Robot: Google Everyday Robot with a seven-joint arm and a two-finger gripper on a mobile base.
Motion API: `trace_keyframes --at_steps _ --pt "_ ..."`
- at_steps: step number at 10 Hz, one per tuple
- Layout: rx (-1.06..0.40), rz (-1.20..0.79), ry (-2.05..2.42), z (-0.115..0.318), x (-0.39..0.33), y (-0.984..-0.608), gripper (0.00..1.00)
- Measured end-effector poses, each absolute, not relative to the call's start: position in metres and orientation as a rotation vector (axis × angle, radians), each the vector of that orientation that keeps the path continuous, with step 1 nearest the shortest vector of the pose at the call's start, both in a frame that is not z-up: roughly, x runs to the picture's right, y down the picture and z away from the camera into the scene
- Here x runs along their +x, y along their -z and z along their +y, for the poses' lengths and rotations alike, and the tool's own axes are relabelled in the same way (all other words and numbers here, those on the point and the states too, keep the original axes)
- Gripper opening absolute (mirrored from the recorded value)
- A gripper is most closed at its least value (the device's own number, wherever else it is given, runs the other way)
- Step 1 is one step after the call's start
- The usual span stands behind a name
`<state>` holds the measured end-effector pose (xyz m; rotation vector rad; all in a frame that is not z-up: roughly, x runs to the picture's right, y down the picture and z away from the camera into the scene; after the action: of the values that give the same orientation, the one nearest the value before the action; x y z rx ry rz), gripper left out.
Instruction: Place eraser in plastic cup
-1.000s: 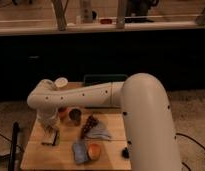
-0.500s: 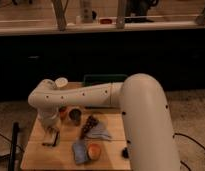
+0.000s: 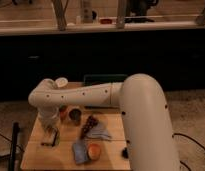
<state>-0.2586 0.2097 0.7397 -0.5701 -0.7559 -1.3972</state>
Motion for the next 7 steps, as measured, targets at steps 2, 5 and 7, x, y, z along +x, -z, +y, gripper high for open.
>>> trace_keyframes --at_steps 2,5,7 --pt "-0.574 -0.759 1.402 0.2101 -0.2594 -0.7396 0.80" --pt "-0.576 -0.761 1.404 0.2107 -0.2578 -0.7397 0.80" --pt "-0.575 -0.763 1.405 0.2109 -0.2564 -0.7392 0.80"
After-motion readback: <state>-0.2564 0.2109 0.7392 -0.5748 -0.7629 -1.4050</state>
